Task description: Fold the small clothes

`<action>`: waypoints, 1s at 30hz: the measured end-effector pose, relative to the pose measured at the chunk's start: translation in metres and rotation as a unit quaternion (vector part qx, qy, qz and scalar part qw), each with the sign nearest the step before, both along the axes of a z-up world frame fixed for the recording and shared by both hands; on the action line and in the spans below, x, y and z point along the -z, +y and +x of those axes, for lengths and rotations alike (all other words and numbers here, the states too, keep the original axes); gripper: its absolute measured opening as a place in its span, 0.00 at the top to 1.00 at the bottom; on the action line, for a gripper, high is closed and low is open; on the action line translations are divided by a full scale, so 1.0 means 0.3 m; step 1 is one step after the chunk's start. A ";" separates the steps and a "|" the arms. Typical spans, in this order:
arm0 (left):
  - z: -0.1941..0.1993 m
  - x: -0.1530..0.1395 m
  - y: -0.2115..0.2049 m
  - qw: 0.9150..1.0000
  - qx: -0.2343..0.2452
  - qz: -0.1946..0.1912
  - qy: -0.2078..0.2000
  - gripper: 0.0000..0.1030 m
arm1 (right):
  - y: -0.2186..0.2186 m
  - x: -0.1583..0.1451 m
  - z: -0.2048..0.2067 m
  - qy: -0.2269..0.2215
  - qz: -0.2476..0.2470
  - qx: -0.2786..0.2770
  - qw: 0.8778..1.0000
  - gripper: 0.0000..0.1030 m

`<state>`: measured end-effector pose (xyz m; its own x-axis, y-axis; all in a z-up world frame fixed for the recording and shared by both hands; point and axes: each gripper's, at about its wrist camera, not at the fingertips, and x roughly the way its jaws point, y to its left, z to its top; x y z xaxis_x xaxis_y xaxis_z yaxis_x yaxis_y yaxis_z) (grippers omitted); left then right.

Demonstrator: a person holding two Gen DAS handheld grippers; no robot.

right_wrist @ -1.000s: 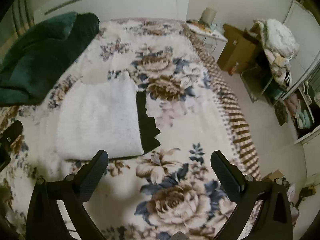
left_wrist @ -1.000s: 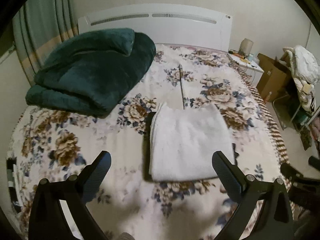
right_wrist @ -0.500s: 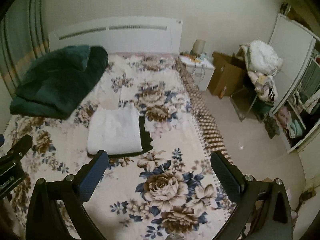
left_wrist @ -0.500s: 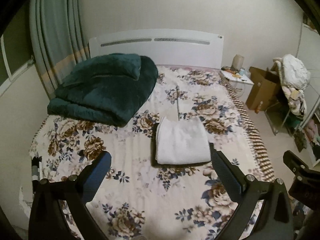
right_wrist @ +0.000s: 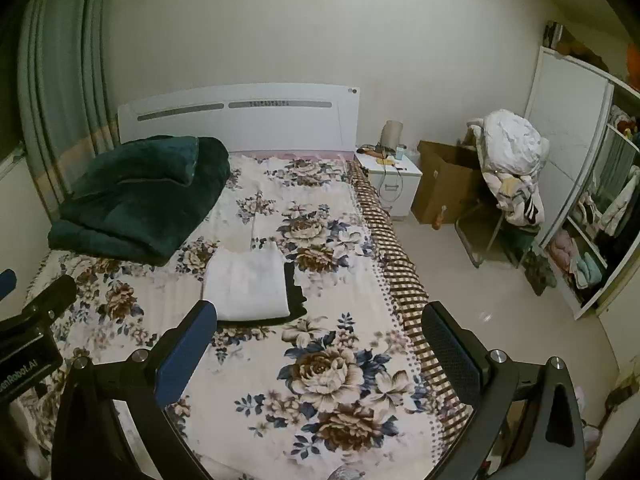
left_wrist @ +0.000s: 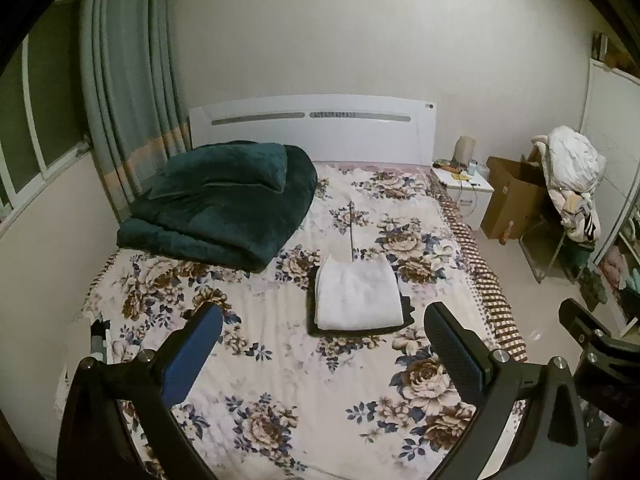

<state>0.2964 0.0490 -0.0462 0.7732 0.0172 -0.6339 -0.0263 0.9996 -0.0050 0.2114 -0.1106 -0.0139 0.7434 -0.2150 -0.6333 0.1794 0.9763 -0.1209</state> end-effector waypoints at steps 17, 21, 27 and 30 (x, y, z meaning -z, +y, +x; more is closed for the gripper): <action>-0.105 -0.072 0.019 1.000 -0.011 -0.012 0.021 0.00 | 0.024 -0.134 -0.120 0.000 0.013 -0.040 0.999 0.00; -0.115 -0.098 0.014 1.000 -0.017 -0.002 0.015 0.00 | 0.028 -0.158 -0.113 0.002 0.012 -0.049 0.999 0.00; -0.122 -0.117 0.010 1.000 -0.015 0.000 0.015 0.00 | 0.027 -0.168 -0.110 0.009 0.016 -0.049 0.999 0.00; -0.127 -0.126 0.012 1.000 -0.013 0.000 0.013 0.00 | 0.028 -0.171 -0.109 0.007 0.016 -0.050 0.999 0.00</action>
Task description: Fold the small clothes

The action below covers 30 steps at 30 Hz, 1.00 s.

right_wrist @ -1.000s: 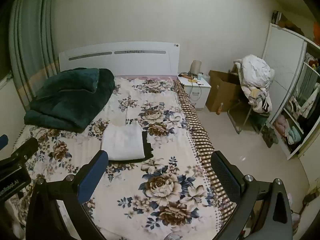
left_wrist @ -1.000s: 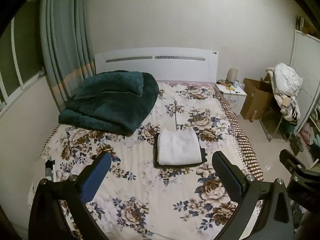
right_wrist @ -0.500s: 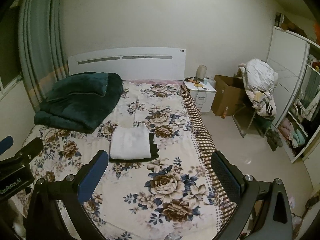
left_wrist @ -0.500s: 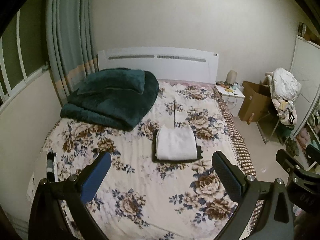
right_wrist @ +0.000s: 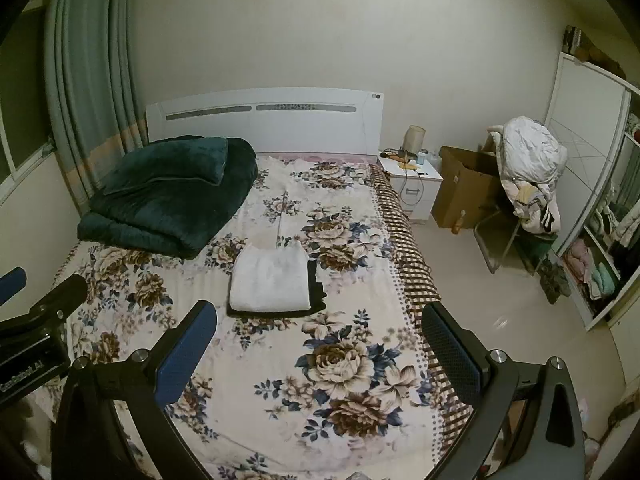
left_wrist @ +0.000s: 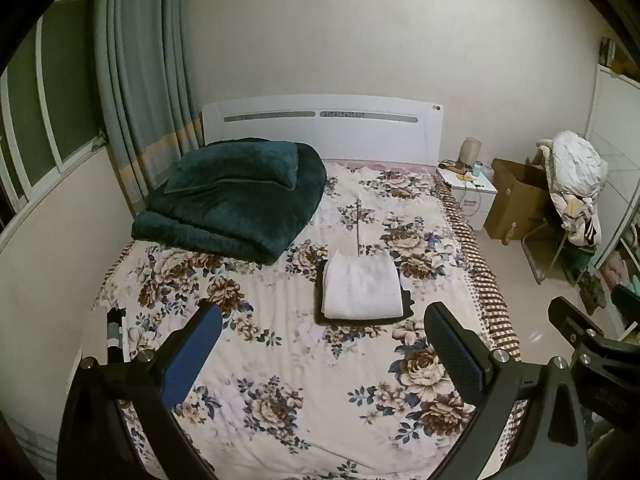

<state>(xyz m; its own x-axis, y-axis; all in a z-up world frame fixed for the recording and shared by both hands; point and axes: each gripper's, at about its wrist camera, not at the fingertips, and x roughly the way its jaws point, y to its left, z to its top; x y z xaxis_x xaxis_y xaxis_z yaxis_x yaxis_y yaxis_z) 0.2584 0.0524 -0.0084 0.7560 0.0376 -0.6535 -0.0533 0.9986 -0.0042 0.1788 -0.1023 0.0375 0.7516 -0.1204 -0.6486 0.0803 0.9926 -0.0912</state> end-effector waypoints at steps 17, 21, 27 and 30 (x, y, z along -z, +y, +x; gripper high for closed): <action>-0.003 -0.030 0.000 1.000 0.006 -0.003 -0.003 0.00 | 0.000 -0.020 -0.013 -0.005 0.005 -0.004 1.000 0.00; -0.001 -0.038 -0.001 1.000 0.007 -0.005 -0.003 0.00 | -0.001 -0.020 -0.005 -0.006 0.005 -0.006 1.000 0.00; -0.003 -0.039 0.000 1.000 0.008 -0.008 -0.001 0.00 | -0.003 -0.047 -0.007 -0.010 0.006 -0.003 1.000 0.00; -0.005 -0.048 -0.009 1.000 0.010 -0.008 0.000 0.00 | -0.005 -0.050 -0.009 -0.010 0.006 -0.002 1.000 0.00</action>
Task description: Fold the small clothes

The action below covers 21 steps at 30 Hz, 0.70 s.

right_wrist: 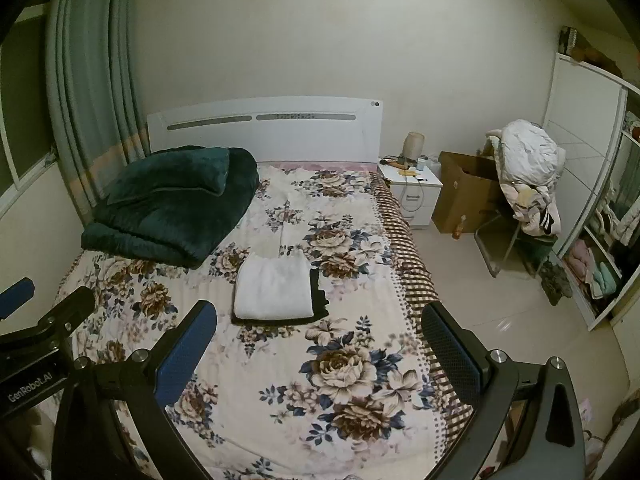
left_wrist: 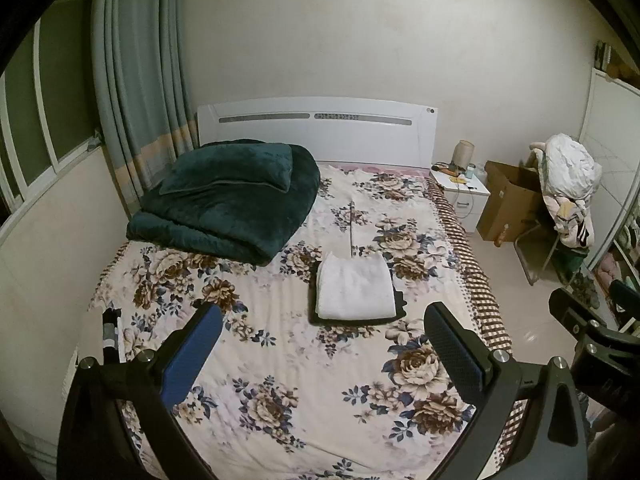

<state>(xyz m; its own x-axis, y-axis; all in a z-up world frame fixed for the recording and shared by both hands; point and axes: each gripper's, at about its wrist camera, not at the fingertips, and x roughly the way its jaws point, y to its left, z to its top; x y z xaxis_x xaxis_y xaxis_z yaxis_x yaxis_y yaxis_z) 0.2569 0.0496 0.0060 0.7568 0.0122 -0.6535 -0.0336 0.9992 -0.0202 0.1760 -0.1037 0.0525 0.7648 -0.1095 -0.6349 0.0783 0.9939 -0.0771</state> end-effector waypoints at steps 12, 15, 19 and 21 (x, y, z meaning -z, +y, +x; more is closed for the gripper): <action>-0.005 -0.003 0.001 1.000 -0.001 -0.001 0.000 0.00 | -0.001 0.000 -0.013 -0.002 -0.002 0.002 1.000 0.00; -0.008 -0.002 0.000 1.000 -0.002 0.000 -0.001 0.00 | -0.004 -0.002 -0.024 -0.001 -0.002 0.002 1.000 0.00; -0.010 0.000 0.003 1.000 -0.003 0.000 -0.001 0.00 | -0.010 -0.005 -0.024 0.002 -0.001 -0.004 1.000 0.00; -0.009 0.000 0.004 1.000 -0.002 0.000 -0.001 0.00 | -0.012 -0.005 -0.019 0.002 -0.002 -0.004 1.000 0.00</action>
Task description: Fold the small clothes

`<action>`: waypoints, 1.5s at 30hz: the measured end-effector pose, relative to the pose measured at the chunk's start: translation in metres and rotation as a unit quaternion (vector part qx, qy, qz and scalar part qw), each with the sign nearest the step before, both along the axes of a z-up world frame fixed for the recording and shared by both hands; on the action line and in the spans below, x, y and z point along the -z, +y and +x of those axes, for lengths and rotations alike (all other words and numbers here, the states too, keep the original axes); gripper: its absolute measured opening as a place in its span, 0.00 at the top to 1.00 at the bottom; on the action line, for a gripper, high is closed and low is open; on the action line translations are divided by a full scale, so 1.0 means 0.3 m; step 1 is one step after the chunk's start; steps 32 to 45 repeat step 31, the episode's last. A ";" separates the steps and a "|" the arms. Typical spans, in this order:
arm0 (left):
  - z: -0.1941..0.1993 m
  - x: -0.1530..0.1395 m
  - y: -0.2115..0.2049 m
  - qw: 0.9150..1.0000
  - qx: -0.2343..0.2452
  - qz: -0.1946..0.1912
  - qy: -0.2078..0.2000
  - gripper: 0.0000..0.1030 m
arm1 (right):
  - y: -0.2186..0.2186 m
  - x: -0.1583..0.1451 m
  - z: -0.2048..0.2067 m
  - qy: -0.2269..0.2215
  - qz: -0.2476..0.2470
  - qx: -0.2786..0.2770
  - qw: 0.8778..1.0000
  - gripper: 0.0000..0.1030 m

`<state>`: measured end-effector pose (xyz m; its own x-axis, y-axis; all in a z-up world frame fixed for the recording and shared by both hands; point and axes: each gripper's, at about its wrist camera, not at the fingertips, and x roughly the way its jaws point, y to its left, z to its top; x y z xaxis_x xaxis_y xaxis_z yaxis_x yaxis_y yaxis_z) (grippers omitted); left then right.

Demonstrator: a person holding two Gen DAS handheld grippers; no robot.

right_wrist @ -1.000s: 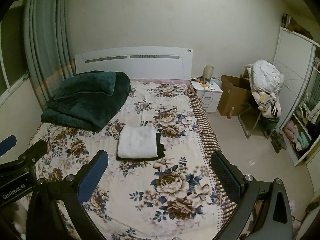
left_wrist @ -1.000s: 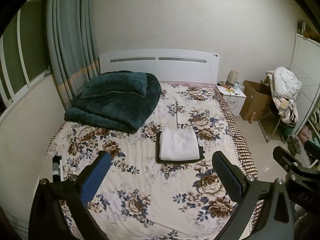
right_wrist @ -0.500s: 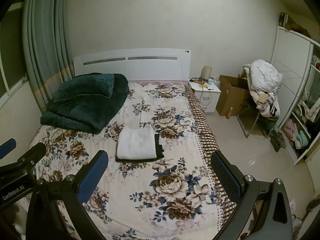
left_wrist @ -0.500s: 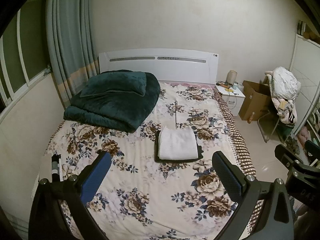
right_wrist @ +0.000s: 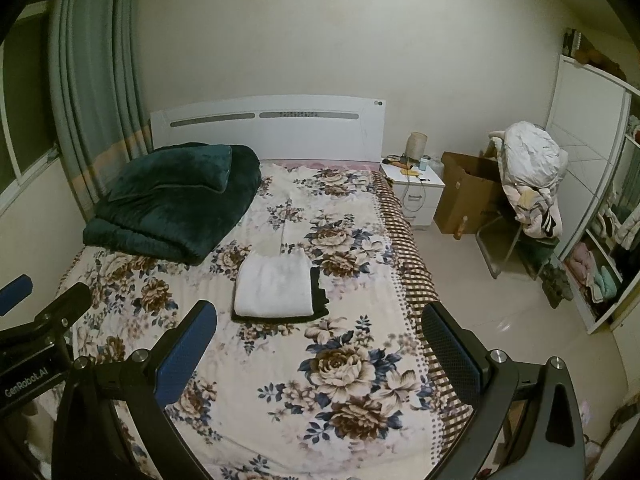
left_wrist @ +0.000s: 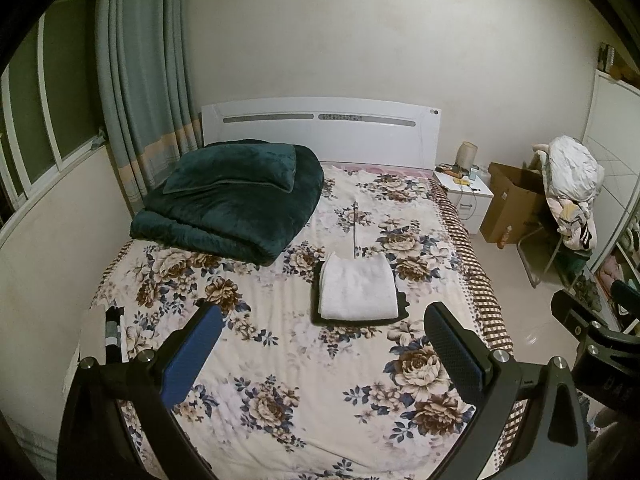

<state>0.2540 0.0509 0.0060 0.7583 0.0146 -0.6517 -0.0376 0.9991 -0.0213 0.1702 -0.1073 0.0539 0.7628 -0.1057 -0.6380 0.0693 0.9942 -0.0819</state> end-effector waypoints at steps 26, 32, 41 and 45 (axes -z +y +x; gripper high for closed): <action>0.001 -0.020 0.003 1.000 -0.003 -0.003 -0.006 0.00 | -0.006 -0.023 0.018 -0.010 -0.003 -0.003 1.000 0.00; 0.005 -0.048 -0.011 1.000 -0.005 0.000 -0.017 0.00 | -0.007 -0.022 0.012 -0.009 -0.002 -0.002 1.000 0.00; 0.005 -0.048 -0.011 1.000 -0.005 0.000 -0.017 0.00 | -0.007 -0.022 0.012 -0.009 -0.002 -0.002 1.000 0.00; 0.005 -0.048 -0.011 1.000 -0.005 0.000 -0.017 0.00 | -0.007 -0.022 0.012 -0.009 -0.002 -0.002 1.000 0.00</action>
